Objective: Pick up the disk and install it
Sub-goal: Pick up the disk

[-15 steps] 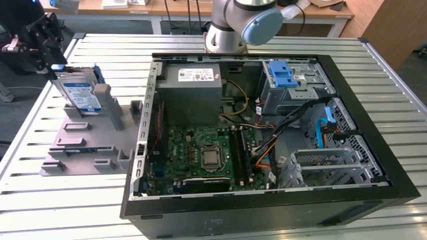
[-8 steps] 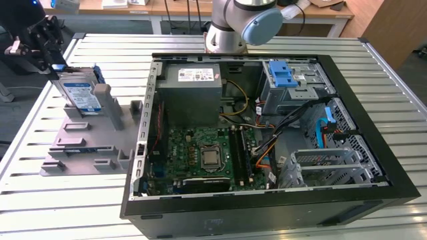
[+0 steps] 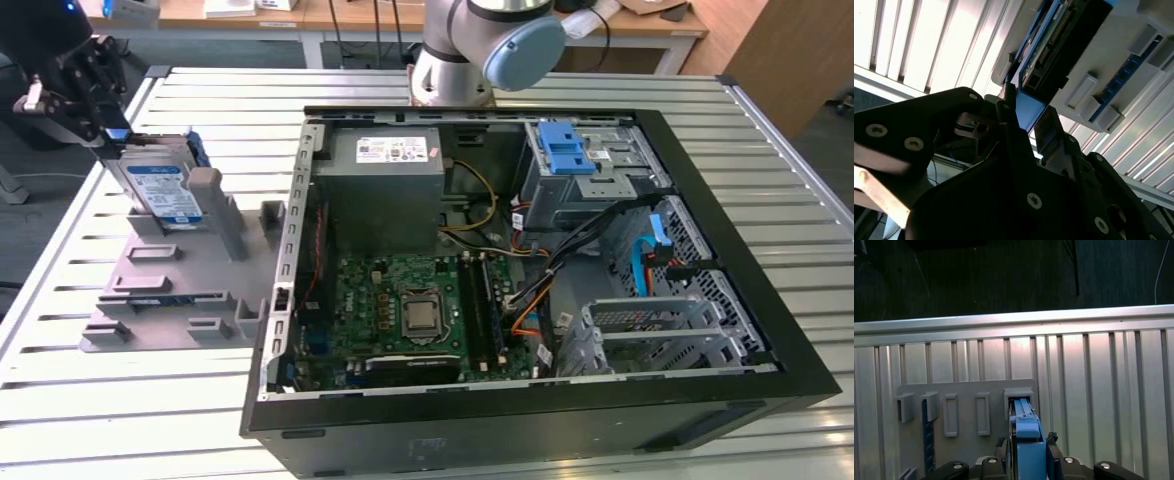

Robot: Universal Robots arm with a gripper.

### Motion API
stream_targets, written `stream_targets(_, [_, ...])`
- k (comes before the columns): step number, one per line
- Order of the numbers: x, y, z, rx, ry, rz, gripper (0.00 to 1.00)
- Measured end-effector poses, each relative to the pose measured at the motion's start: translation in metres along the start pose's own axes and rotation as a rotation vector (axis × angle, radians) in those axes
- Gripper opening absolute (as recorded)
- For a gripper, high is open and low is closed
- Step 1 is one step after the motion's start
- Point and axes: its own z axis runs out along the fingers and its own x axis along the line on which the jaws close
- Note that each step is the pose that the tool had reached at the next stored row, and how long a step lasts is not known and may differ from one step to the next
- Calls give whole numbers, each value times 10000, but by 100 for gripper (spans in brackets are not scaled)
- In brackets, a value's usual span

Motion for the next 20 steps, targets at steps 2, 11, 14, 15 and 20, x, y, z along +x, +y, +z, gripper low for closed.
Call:
stream_targets(2, [0,0,12,-1,0,0,42])
stream_targets(11, [0,0,29,3,0,0,49])
stream_targets(14, [0,0,50,-2,3,1,49])
stream_targets(15, [0,0,60,-1,3,0,49])
stream_targets(20, [0,0,122,-12,4,1,49])
